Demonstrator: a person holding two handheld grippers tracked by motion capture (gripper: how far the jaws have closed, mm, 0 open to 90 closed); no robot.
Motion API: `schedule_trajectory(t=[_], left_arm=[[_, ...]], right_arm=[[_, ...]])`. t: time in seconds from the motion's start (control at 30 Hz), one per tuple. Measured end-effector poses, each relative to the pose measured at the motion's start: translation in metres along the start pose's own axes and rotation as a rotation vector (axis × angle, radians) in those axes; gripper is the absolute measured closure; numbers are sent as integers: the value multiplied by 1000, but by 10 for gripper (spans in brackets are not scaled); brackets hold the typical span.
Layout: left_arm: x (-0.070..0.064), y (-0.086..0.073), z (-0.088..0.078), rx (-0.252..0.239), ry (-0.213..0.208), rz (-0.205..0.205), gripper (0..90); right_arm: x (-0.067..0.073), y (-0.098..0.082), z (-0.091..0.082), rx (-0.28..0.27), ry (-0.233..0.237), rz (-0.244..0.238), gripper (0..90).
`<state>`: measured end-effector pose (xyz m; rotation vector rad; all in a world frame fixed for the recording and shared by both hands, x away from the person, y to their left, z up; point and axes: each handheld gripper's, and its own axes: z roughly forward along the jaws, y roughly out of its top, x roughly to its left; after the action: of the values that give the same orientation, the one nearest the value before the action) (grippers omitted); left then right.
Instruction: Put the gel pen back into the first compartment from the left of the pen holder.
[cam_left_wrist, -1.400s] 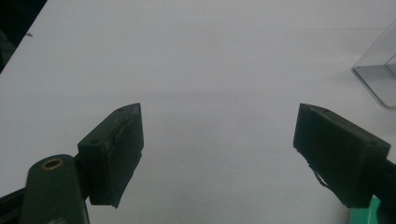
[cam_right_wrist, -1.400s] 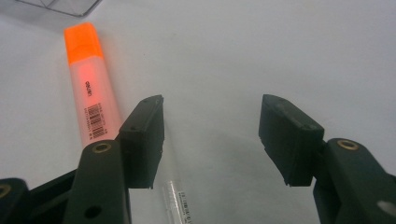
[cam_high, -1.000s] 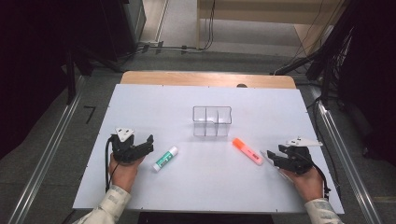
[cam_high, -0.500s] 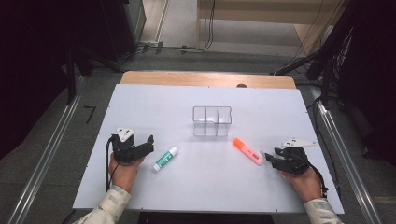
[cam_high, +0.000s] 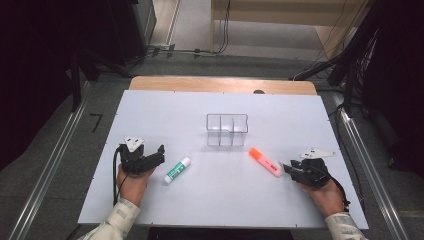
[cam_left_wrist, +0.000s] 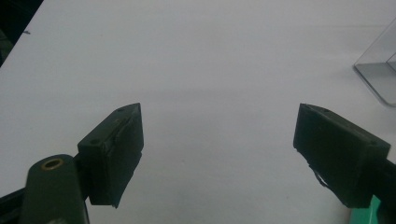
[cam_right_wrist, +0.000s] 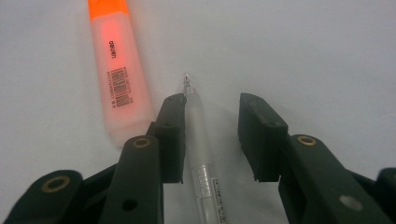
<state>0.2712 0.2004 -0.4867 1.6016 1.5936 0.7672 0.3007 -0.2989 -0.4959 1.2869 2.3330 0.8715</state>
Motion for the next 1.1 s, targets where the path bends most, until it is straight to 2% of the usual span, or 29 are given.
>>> schedule_trajectory(t=[0.53,1.1], left_arm=[[0,0,0,0,6,4,161],[3,0,0,-4,8,-6,158]], right_arm=[[6,0,2,14,8,-26,754],[3,1,2,20,28,1,786]])
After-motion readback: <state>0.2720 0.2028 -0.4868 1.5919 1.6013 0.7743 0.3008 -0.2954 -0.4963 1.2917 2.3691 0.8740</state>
